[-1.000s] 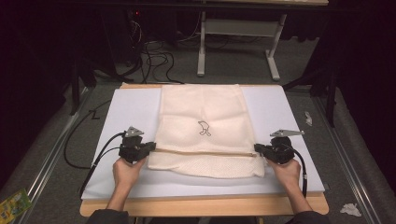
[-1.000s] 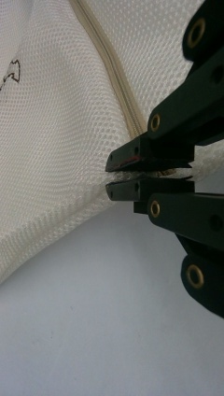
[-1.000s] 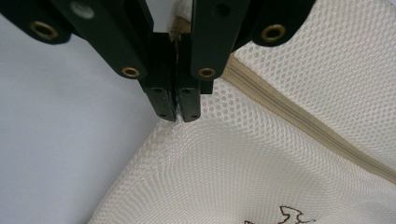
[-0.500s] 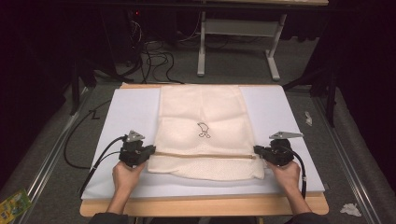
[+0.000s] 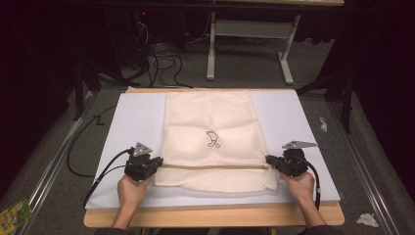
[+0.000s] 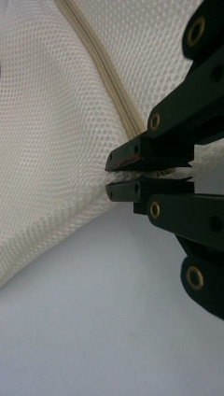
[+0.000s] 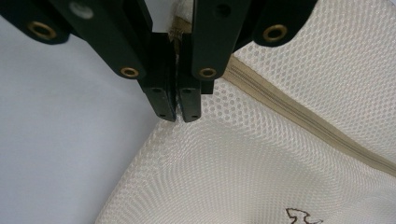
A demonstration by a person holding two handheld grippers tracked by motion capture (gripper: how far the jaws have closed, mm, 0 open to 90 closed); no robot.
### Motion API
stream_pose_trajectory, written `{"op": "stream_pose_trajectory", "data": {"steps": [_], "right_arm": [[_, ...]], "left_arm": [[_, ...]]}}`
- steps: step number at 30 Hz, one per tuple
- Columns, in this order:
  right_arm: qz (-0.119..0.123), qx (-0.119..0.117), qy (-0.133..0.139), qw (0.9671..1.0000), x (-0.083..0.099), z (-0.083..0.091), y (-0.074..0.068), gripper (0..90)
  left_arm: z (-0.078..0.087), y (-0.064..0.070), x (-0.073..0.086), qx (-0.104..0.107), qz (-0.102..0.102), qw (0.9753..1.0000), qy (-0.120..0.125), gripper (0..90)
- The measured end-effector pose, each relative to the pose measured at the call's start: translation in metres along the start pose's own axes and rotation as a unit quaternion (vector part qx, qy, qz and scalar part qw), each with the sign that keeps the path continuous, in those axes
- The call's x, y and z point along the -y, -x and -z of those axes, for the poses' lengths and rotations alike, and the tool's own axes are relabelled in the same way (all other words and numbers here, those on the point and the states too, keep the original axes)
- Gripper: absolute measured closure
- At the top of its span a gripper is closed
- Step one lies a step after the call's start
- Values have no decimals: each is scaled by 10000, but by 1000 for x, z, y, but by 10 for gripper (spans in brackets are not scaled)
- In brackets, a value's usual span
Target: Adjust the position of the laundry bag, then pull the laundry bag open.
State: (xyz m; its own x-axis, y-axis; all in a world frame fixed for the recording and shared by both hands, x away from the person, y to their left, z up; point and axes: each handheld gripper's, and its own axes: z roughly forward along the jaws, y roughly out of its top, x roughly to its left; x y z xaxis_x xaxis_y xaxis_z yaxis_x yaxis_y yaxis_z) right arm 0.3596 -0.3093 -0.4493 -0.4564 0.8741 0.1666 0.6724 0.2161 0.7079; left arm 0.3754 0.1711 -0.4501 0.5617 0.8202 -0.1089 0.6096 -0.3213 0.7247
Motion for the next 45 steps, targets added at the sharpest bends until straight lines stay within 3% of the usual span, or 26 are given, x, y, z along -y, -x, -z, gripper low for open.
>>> {"op": "stream_pose_trajectory", "data": {"steps": [9, 19, 30, 34, 45], "right_arm": [[1, 0, -16, 10000, 2, -1, -1, 879], [-40, 44, -71, 10000, 6, -5, -2, 865], [-38, 108, -77, 9999, 8, -6, -3, 851], [-26, 127, -61, 9999, 8, -7, -3, 823], [-282, 103, 112, 9995, 13, 3, 4, 601]], "left_arm": [[0, 1, 2, -69, -28, 10000, 32, 837], [1, 3, 6, -180, -6, 9996, 228, 817], [0, 1, 11, -279, 2, 9992, 294, 730], [1, 1, 12, -337, 7, 9987, 374, 650], [15, 7, 19, -367, 13, 9977, 578, 526]]}}
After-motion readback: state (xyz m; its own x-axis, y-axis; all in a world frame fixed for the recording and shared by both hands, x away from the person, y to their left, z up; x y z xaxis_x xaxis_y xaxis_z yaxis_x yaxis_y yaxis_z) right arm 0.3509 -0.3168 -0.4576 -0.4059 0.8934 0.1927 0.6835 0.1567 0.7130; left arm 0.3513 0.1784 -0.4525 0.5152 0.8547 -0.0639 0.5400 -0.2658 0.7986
